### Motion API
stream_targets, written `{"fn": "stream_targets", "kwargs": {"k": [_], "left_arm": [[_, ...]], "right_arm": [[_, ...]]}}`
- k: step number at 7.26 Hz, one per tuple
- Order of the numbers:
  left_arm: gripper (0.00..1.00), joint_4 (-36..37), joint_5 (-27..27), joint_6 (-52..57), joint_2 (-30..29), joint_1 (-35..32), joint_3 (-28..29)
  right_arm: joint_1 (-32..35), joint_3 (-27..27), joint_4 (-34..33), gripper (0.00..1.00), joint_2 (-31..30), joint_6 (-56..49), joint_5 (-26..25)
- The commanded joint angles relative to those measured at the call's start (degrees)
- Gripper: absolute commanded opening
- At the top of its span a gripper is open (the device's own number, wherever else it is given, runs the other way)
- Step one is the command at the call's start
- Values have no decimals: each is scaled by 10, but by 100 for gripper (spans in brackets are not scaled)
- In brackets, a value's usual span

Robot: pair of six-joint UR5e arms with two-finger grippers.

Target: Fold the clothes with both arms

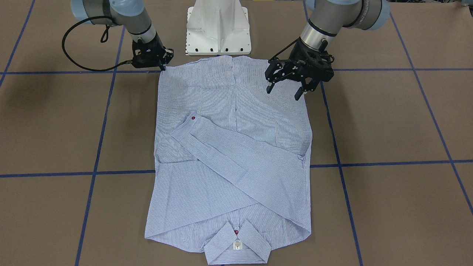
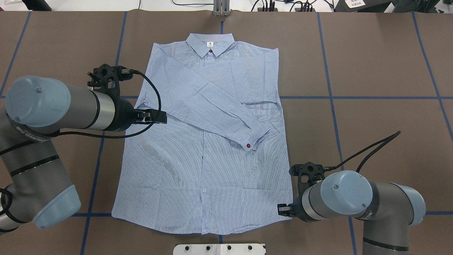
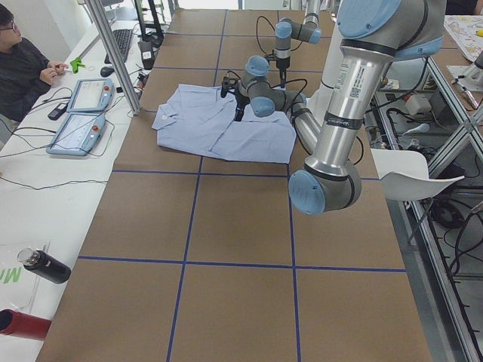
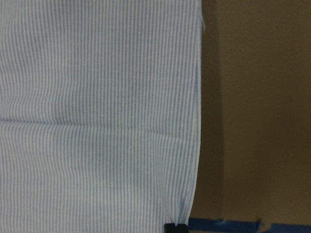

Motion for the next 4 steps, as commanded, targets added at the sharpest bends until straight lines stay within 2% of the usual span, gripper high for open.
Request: {"fn": "stream_targets", "kwargs": {"k": [1,3,4], "left_arm": [[100,15,-3,-2,29,1,3],[100,11,-15,-22,106,5,-4],[100,10,-12,-73,120,18,-6]], "right_arm": [[7,22,-29,0,6,0,17],[7,22,-29,0,7,0,16],[7,21,-29,0,8,0,17]]}}
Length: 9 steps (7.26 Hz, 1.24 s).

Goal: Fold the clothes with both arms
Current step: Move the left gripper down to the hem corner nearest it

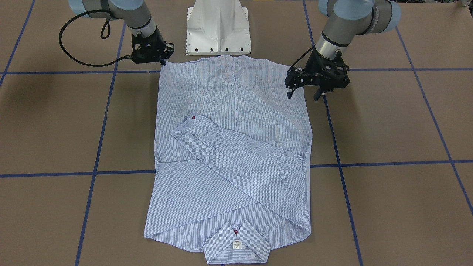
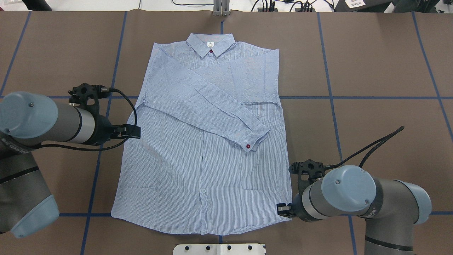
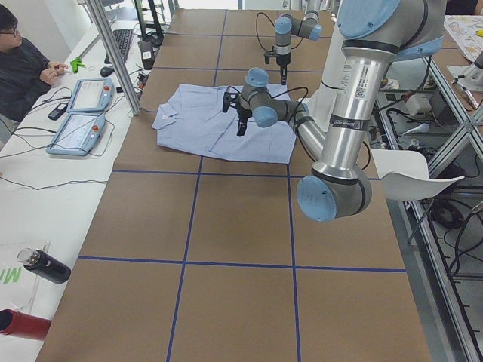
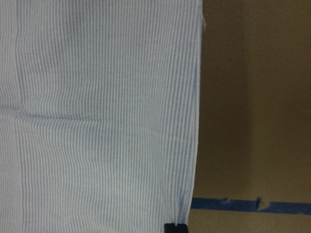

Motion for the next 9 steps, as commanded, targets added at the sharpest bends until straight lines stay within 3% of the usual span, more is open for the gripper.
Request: {"fn": "stream_targets", "kwargs": {"k": [1,2,5,9], "left_arm": [[100,-2,7,-92,47,54,-8],[100,-2,42,-147,54,101,-13],[99,-2,74,-241,73,179,-40],[97,-1,94,-252,93,195,-38]], "right_arm": [[1,0,-1,0,1,0,1],[7,1,-1,0,2,0,1],[13,5,-1,0,2,0,4],[15,11,-1,0,3,0,5]]}}
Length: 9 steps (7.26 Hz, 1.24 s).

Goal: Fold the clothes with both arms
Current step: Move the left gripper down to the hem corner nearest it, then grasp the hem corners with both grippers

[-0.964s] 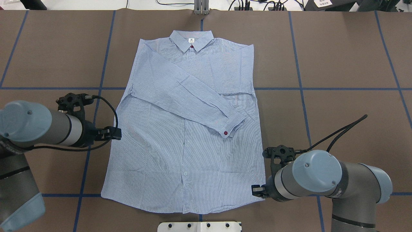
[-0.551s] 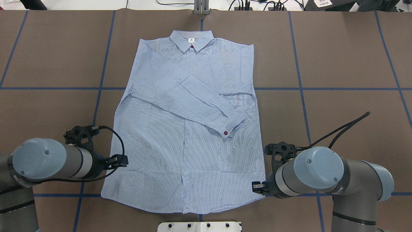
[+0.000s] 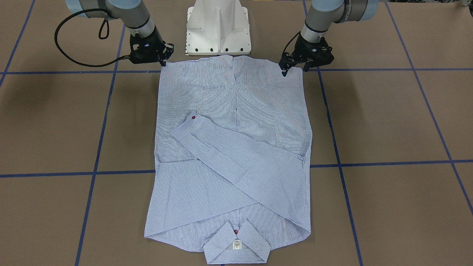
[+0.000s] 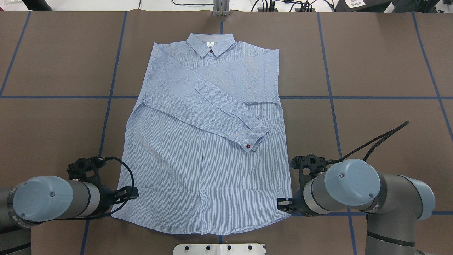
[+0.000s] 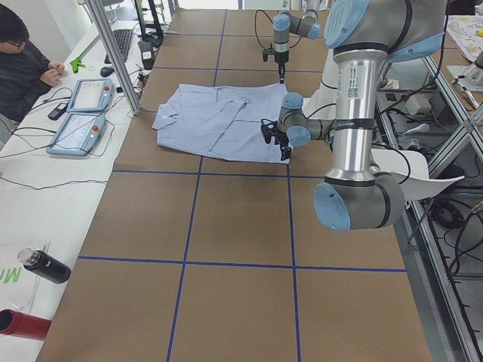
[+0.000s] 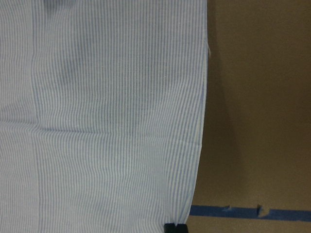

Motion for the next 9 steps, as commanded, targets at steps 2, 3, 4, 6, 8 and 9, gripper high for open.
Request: {"fn": "stream_targets", "kwargs": {"k": [2,3,4,6,8,9], "left_arm": [[92,2,2,-1,2,7,8],[88,4,2,-2,2,12,10],[87,4,1,-2,1,15,13],[82,5,0,-2,1,16,16],[76,5,0,-2,1,16,17],[74,5,0,-2,0,16,22]], "right_arm": [[0,3,0,0,0,0,0],[0,3,0,0,0,0,0],[0,3,0,0,0,0,0],[1,3,0,0,-1,0,0],[5,3,0,0,-1,0,5],[7,4,0,0,-1,0,8]]}}
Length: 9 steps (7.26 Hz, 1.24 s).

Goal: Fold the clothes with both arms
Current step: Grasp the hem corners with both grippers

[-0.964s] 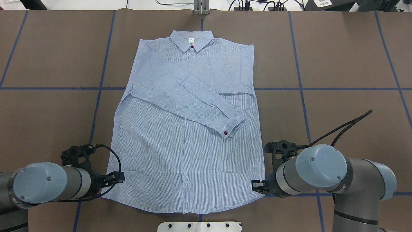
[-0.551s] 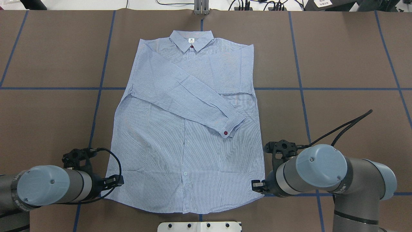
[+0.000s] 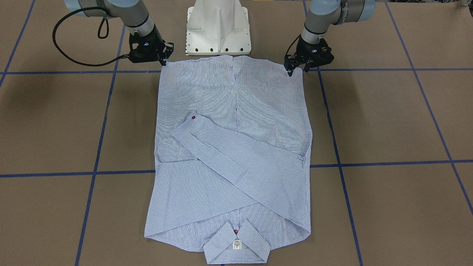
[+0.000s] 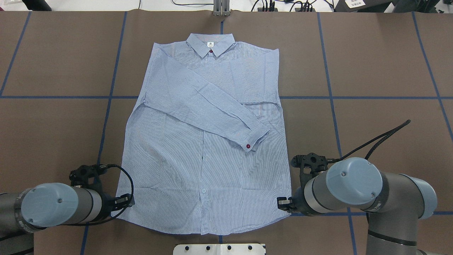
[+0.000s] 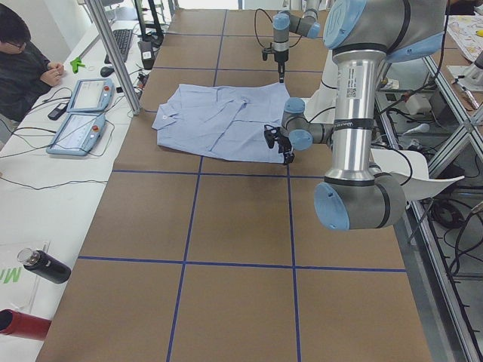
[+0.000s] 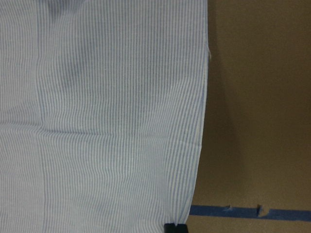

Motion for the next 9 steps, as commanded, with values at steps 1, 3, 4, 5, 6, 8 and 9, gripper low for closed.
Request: {"fn": "stream_targets", "kwargs": {"k": [1,3,4,5,6,8,9], "left_arm": [[69,0,0,0,-2,0,8],[57,0,0,0,-2,3,11],[57,0,0,1,-2,5,11],[55,0,-1,1,-2,5,10],[54,0,-2,1,-2,5,9],[53,1,-3,1,-2,5,6],[52,2,-4,1,-2,5,3]], "right_arm": [[4,0,0,0,0,0,5],[5,0,0,0,-1,-1,6],[6,0,0,0,-1,-1,6],[6,0,0,0,-1,-1,6],[6,0,0,0,-1,-1,6],[9,-1,0,0,-3,-1,6],[9,-1,0,0,-3,-1,6]]}}
